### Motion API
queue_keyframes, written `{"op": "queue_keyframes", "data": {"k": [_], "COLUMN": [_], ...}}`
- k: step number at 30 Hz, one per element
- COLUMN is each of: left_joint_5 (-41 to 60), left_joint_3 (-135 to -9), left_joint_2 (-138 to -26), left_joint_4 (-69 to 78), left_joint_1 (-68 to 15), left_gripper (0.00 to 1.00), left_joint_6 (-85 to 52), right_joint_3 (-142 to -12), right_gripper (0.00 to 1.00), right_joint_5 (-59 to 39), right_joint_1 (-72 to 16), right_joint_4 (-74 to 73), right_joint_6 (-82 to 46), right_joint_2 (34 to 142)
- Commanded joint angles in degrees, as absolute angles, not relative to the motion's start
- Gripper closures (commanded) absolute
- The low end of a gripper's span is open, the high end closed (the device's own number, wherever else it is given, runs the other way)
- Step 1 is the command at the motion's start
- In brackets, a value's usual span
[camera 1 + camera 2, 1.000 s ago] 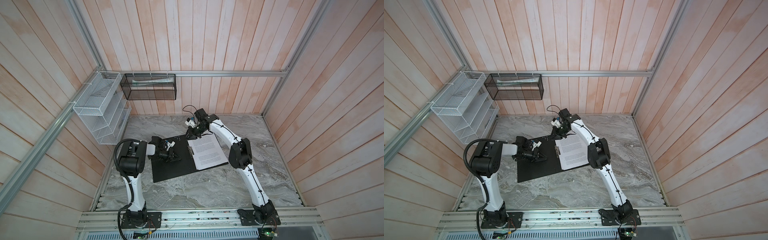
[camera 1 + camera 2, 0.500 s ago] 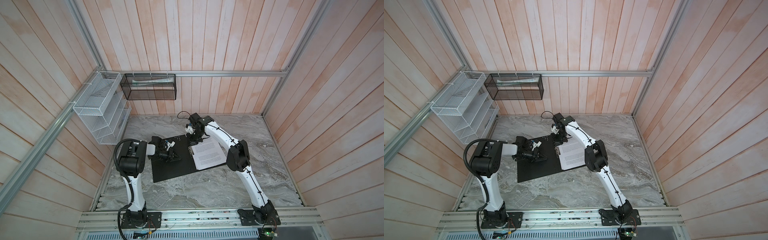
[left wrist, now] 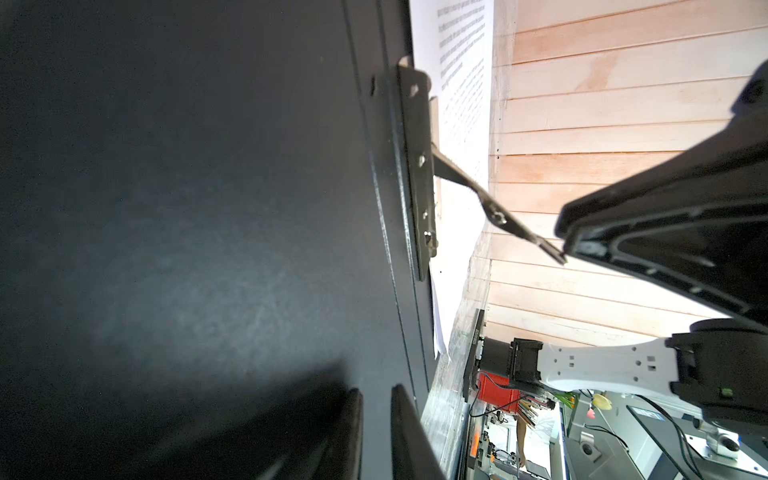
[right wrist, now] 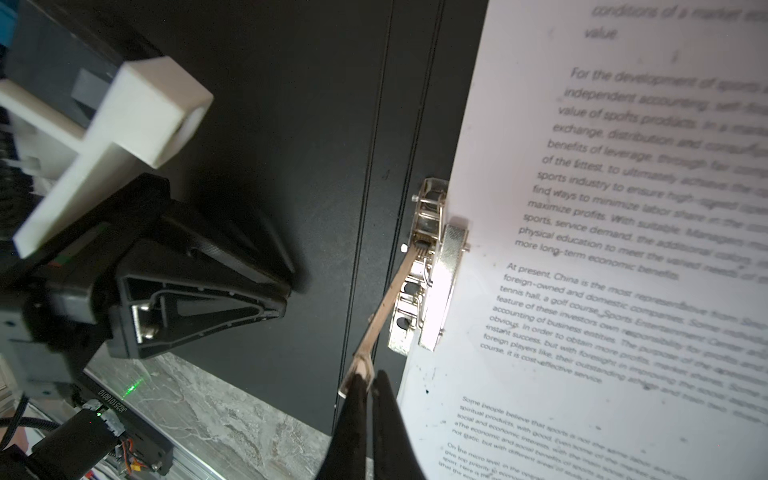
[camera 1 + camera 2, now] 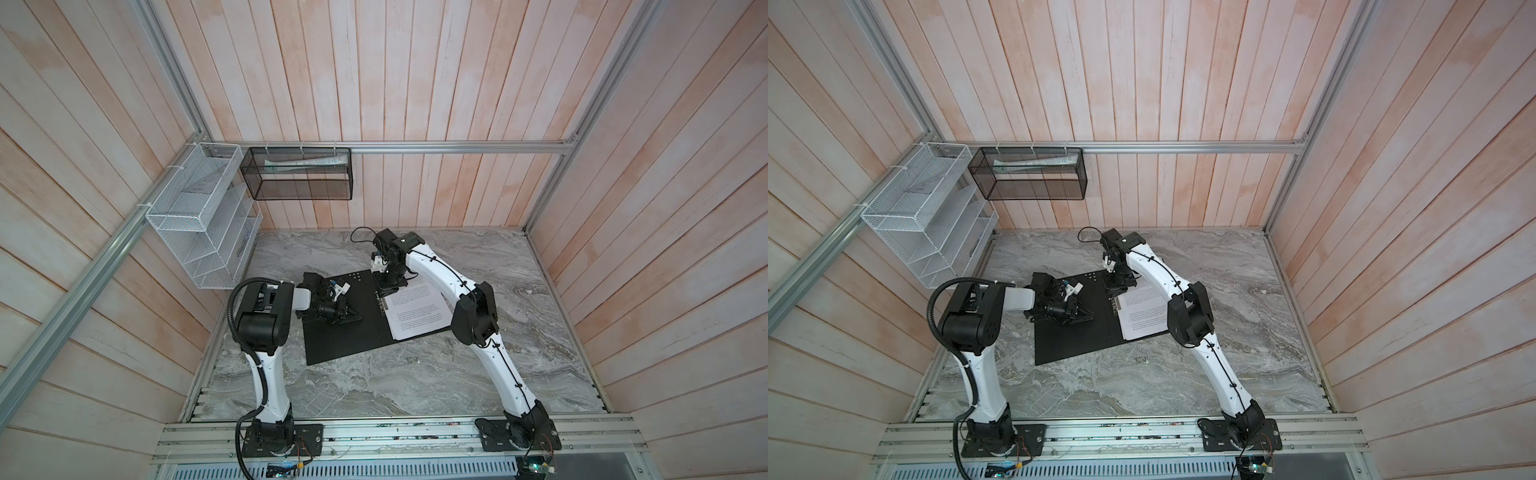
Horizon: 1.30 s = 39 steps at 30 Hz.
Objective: Put the files into the folder
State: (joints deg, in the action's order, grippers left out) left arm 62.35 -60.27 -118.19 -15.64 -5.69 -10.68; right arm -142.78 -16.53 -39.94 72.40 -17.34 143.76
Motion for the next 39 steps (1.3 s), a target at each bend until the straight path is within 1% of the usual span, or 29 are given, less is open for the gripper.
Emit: {"op": "queue_keyframes", "data": {"k": [1, 3, 6, 12, 39], "left_joint_5": [57.5, 57.5, 57.5, 57.5, 57.7], "left_joint_3": [-59.4, -59.5, -59.5, -59.5, -59.6], "left_joint_2": [-121.8, -121.9, -121.9, -121.9, -122.0], "left_joint_4": [-16.6, -16.6, -16.7, -16.7, -16.8], "left_joint_1": [-6.1, -6.1, -6.1, -6.1, -6.1], "left_gripper": [0.83, 0.83, 0.83, 0.83, 0.82], "left_joint_6": [-8.9, -8.9, -8.9, -8.9, -8.9], "right_joint_3": [-146.6, -147.0, -145.4, -145.2, -144.5], "right_gripper": [0.92, 0.92, 0.91, 0.92, 0.92], "right_joint_5": [-13.1, -11.8, -13.7, -15.7, -12.0], "right_joint_1": [-40.2, -40.2, -40.3, -41.3, -43.2], "right_joint_4": [74.1, 72.5, 70.0, 72.2, 76.0], "right_joint_6": [-17.6, -18.7, -19.5, -18.2, -16.2], "right_joint_2": [140.8, 140.0, 139.1, 141.4, 146.0]}}
